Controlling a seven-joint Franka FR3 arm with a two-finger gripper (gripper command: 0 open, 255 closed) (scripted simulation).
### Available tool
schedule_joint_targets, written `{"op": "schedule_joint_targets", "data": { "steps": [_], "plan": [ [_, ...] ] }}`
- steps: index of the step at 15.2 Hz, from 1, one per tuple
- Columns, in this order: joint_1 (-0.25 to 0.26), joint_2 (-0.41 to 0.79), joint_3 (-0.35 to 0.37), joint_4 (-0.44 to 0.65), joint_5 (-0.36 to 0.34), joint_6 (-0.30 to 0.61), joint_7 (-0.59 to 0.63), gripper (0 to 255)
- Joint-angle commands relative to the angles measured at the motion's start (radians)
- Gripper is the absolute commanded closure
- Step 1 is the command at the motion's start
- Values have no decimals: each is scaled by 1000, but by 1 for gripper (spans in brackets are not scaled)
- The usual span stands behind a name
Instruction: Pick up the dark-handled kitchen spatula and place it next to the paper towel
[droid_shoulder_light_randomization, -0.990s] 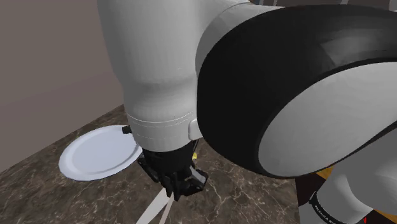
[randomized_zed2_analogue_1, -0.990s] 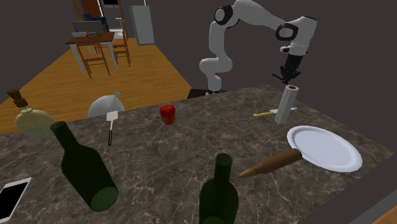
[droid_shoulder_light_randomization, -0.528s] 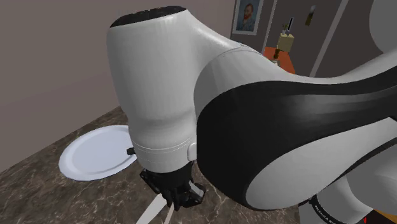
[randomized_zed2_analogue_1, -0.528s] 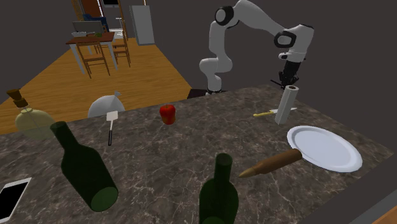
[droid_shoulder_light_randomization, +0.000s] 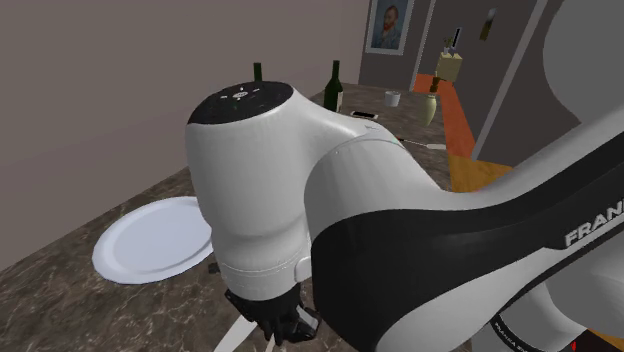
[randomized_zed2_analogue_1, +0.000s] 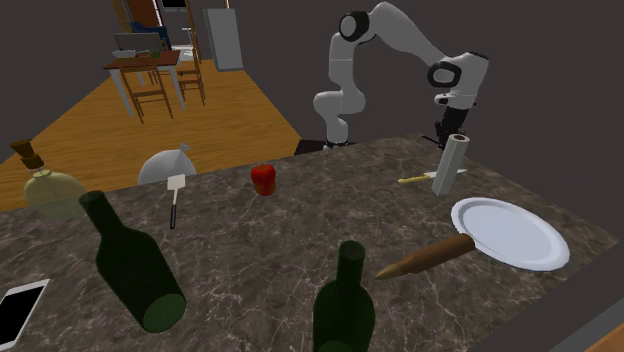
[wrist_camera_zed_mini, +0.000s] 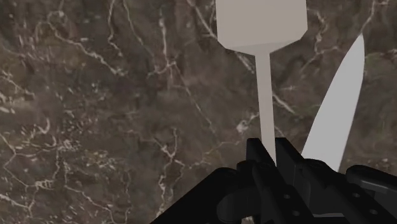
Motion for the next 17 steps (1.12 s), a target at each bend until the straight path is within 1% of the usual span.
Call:
{"op": "schedule_joint_targets", "data": {
  "steps": [1,7,9,17],
  "plan": [
    [-1,18,7,-16,-15,29,14,255],
    [-6,83,22,-56,-76,109,62,255],
    [-7,116,25,-71,-110,143,89,255],
    [-6,116,24,-71,-109,143,88,255]
  ]
}}
